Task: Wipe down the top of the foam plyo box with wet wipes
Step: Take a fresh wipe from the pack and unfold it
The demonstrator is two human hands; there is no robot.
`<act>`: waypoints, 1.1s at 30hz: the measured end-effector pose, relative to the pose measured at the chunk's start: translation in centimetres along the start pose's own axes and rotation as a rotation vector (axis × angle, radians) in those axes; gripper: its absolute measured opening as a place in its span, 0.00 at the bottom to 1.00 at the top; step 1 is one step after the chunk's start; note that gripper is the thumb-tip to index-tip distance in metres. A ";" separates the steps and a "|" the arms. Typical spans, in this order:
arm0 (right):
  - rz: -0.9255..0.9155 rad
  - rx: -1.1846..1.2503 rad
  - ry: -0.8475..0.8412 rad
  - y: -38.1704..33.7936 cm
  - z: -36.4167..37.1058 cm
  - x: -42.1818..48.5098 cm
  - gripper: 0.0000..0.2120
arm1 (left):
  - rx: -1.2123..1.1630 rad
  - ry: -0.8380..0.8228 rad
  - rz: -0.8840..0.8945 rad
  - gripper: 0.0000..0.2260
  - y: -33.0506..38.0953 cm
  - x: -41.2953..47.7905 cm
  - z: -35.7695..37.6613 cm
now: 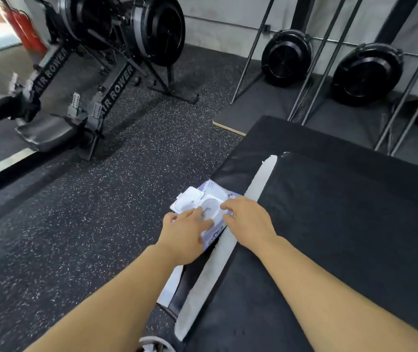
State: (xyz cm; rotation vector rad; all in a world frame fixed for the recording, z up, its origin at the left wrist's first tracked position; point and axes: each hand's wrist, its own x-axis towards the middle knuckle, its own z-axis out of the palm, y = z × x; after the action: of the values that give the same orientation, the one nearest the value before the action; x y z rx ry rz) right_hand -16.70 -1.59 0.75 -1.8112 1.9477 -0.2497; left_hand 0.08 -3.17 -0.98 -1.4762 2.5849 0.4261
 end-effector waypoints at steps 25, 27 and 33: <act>-0.105 -0.343 -0.096 -3.1 3.8 6.4 0.07 | -0.059 0.100 0.007 0.22 -0.8 0.2 2.8; -0.094 -0.338 -0.108 -3.4 3.7 6.6 0.03 | -0.051 0.095 0.004 0.23 -1.0 0.2 3.0; -0.101 -0.341 -0.140 -3.4 3.7 6.9 0.12 | -0.056 0.003 -0.022 0.24 -1.5 0.1 3.1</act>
State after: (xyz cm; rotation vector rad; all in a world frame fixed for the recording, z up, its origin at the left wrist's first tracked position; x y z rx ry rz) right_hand -12.17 -8.04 -2.42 -2.0799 1.8903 0.1851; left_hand 1.20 -3.04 -4.21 -1.5229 2.5762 0.4977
